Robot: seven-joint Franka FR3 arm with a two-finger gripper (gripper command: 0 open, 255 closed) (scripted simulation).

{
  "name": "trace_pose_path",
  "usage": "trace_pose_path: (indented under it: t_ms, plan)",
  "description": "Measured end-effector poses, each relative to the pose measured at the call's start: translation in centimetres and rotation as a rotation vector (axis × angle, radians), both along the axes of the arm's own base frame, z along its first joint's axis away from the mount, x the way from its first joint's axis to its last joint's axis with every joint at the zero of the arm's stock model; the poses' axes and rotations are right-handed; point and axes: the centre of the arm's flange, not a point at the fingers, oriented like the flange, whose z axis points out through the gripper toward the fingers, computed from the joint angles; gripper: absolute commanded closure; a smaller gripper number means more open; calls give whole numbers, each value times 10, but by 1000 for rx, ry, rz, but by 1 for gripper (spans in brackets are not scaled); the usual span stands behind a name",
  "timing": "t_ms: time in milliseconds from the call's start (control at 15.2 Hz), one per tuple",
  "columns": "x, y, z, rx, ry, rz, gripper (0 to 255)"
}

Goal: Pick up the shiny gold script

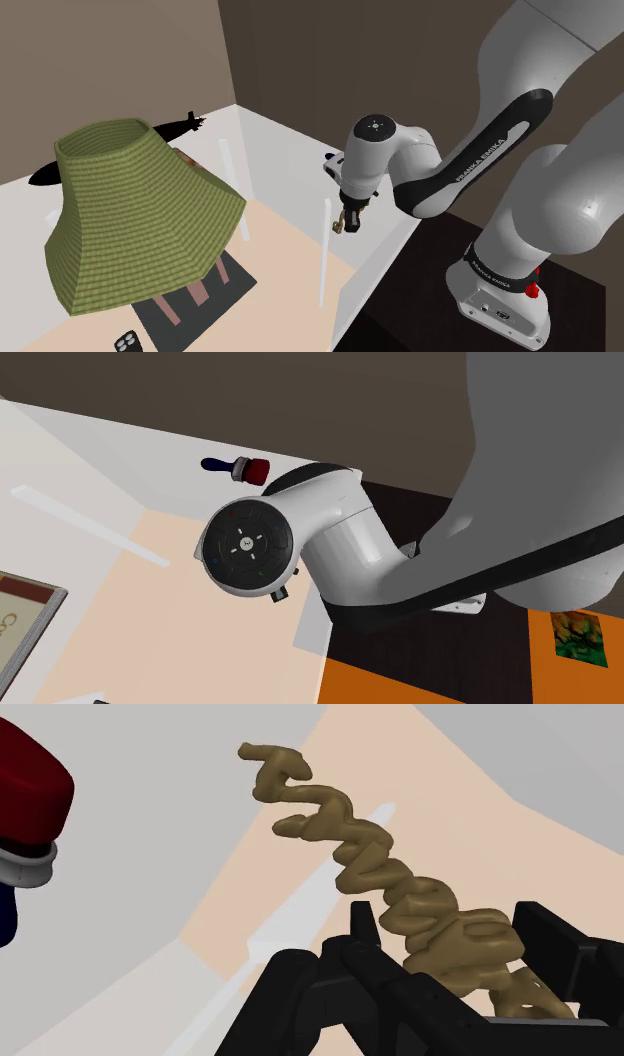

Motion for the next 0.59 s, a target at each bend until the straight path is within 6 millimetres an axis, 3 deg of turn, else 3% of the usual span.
trace_pose_path:
  t_ms: [594]
  plan:
    - [0,-1,6,-1,0,0,255]
